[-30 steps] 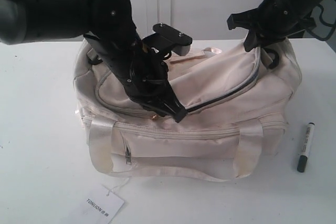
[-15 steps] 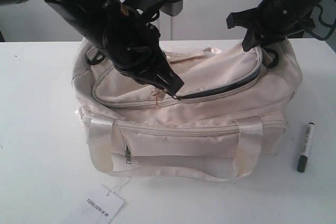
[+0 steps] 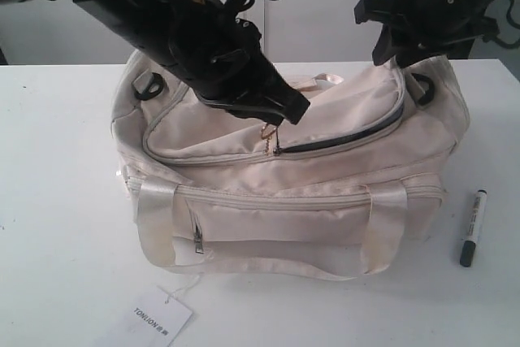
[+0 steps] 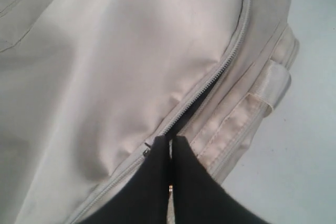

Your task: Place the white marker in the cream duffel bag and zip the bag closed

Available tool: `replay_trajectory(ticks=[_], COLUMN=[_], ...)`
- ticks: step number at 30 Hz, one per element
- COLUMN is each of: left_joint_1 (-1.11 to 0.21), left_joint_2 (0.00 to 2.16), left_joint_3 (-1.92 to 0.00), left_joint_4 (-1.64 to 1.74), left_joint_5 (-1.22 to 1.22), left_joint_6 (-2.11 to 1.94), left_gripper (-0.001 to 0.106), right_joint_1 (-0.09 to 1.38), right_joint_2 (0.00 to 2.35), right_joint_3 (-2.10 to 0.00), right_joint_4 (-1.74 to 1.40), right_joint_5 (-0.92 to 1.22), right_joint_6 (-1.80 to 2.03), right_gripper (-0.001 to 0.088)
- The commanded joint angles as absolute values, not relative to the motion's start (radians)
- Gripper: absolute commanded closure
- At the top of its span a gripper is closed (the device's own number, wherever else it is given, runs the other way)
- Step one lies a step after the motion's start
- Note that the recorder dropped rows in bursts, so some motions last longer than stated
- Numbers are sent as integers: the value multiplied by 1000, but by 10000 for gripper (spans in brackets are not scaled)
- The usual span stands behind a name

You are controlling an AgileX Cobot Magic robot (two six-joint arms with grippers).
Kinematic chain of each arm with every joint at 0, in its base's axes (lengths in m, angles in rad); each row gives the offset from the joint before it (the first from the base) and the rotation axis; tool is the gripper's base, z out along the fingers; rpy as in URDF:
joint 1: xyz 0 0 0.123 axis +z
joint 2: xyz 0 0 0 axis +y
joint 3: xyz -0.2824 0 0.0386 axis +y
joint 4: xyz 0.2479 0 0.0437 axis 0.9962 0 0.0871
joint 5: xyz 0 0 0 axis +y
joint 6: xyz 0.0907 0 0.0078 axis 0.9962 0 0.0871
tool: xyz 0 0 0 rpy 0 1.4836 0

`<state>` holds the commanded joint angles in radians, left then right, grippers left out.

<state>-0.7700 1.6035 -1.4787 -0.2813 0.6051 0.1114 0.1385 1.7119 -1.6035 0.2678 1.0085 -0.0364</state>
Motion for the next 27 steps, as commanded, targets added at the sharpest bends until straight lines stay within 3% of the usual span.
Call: replay_trajectory(ticks=[23, 27], left_joint_1=[-770, -770], left_joint_2=[1544, 1544], left_joint_3=[-1479, -1479], left_joint_4=[-332, -332], left_joint_5=[594, 594], left_joint_6=[109, 109], left_gripper=[1053, 1053], right_joint_1=[139, 139], right_joint_2=[1603, 1577], right_joint_3=[-1568, -1510], right_joint_4=[272, 288], right_joint_5=[1206, 1176], right_joint_6=[110, 149], right_gripper=[529, 459])
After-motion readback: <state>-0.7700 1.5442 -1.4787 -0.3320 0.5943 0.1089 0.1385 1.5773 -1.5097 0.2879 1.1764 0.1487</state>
